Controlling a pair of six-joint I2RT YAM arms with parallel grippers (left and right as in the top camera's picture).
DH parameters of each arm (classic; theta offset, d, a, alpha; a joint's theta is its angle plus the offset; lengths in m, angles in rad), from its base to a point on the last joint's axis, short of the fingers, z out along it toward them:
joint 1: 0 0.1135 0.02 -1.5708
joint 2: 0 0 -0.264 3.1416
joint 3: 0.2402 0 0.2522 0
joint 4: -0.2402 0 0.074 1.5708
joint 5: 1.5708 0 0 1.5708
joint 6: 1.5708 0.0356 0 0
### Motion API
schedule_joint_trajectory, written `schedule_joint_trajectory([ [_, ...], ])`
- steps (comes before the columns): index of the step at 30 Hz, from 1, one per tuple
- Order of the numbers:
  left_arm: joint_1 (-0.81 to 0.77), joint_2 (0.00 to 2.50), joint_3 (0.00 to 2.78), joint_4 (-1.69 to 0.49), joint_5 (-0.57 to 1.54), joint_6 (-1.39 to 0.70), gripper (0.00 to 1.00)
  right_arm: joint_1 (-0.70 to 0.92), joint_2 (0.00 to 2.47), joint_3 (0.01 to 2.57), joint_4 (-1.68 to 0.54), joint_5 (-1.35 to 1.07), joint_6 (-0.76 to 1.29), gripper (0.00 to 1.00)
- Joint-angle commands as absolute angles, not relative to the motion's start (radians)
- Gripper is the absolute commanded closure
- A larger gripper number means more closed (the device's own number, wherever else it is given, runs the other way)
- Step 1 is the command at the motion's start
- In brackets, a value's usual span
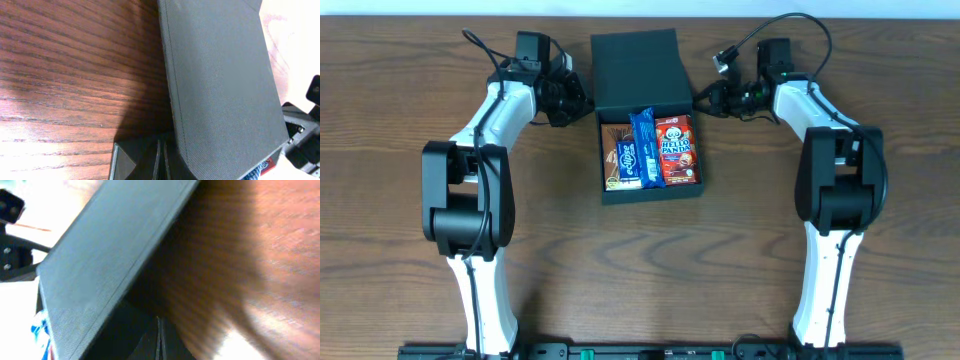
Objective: Pack container
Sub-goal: 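Push the lid upright with both grippers and pull arms outward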
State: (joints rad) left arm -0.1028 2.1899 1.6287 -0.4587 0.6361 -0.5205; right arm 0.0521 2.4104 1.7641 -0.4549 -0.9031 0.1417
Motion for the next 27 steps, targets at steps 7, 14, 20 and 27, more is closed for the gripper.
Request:
schedule_joint_trajectory([
  [7,-0.111,2.204,1.629,-0.44,0.656,-0.521,0.94,0.067,2.477,1.767,-0.314,-1.014,0.253,0.99],
  [14,-0.111,2.204,1.629,-0.414,0.7,-0.52,0.94,0.069,2.502,1.769,-0.184,-1.21,0.295,0.99],
  [20,-0.11,2.203,1.631,-0.354,0.76,-0.516,0.94,0.063,2.502,1.773,0.074,-1.401,0.436,0.99],
  [27,-0.084,2.188,1.642,-0.324,0.813,-0.498,0.94,0.059,2.502,1.774,0.398,-1.509,0.677,0.99],
])
